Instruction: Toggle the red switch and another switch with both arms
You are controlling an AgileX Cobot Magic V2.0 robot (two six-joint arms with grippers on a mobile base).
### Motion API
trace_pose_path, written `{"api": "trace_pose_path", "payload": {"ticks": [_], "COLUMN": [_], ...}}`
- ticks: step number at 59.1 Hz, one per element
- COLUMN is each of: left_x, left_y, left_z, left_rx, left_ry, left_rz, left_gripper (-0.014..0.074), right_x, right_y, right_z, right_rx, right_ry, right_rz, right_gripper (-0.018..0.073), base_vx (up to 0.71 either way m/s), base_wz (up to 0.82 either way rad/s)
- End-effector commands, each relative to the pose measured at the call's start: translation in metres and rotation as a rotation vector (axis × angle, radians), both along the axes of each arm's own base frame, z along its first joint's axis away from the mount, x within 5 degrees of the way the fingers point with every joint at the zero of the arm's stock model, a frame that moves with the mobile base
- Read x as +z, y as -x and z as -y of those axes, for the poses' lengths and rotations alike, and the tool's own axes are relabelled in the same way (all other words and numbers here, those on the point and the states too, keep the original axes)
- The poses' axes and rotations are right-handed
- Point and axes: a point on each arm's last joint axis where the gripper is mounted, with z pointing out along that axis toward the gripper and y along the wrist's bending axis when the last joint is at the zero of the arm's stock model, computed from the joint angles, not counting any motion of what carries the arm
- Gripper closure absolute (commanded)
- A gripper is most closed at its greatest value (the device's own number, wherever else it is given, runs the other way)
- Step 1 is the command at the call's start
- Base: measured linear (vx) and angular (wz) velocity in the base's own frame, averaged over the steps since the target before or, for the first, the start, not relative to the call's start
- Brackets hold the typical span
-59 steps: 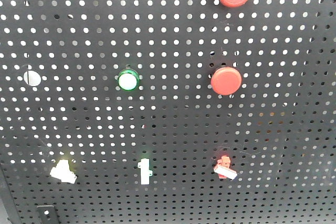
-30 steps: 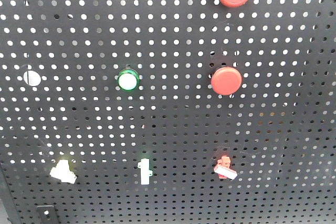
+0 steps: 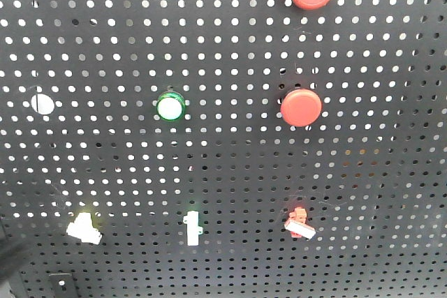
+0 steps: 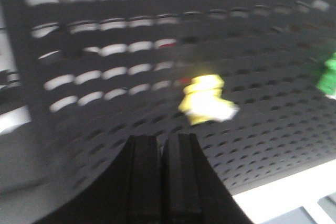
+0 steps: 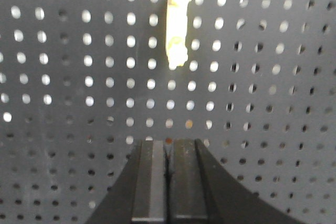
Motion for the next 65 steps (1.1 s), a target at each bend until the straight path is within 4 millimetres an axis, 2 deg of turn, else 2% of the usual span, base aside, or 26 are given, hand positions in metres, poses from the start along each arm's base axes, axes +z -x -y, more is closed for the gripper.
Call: {"api": "trace_pose_path", "payload": {"ticks": [1,22,52,65], "left_x": [0.027,0.015,0.018,0.006], "left_y": [-0.007,-0.028,-0.031,-0.043], "left_z": [0.005,0.022,0.021,0.026], "left_rx": [0.012,-0.016,0.004,0.007], "left_ry": [0.046,0.035,0.056,0.035], "left_rz": [0.226,0.218,0.266,0.223], "left_gripper": [0.0594,0.0594,0.0594,0.0594], "right_x": [0.019,0.019,0.018,0.018], "right_y": [0.000,0.000,0.000,0.000], "right_z": [0.000,0.000,0.000,0.000], "right_rx": [0.002,0.002,0.002,0.002], "right_ry": [0.000,0.000,0.000,0.000], "right_rz": [0.117,0.117,0.115,0.110], "right_gripper": [0.0566,0.0566,0.0566,0.0566], "base_vx": [0.00,0.00,0.00,0.00], "base_wz": [0.00,0.00,0.00,0.00]}}
